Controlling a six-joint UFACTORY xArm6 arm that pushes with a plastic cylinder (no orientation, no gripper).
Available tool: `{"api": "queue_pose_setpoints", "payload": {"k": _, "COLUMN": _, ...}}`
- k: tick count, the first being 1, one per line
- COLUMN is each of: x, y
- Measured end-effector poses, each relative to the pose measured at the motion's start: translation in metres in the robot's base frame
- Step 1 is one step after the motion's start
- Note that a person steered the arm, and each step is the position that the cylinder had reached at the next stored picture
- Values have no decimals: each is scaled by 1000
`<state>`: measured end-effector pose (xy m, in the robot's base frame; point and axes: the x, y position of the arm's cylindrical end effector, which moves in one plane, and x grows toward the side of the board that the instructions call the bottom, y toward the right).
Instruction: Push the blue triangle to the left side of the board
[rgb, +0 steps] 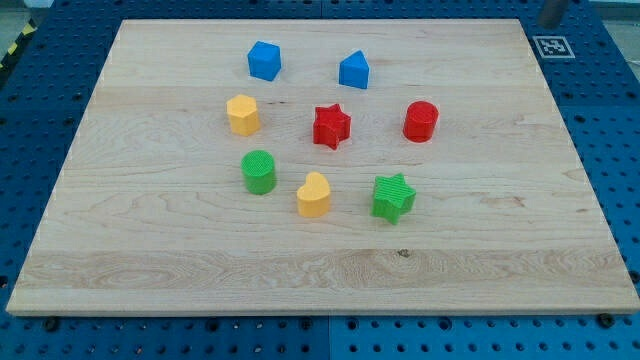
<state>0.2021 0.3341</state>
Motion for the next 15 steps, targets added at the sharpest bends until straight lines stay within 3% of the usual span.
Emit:
{"api": "queue_pose_setpoints", "payload": {"k": 4, "x": 1, "y": -3}}
{"api": "queue_pose_setpoints", "payload": {"k": 5, "x": 35, "y": -7}}
{"api": "queue_pose_setpoints", "payload": {"k": 6, "x": 63, "y": -69}}
{"api": "queue_pose_setpoints", "payload": {"k": 8, "x": 65, "y": -169}}
{"api": "queue_pose_setpoints", "payload": {"k": 11, "x": 48, "y": -191}}
{"api": "queue_pose_setpoints", "payload": {"k": 12, "x": 26, "y": -242}}
{"api": "queue_pose_setpoints", "payload": {"k": 15, "x": 86, "y": -246}}
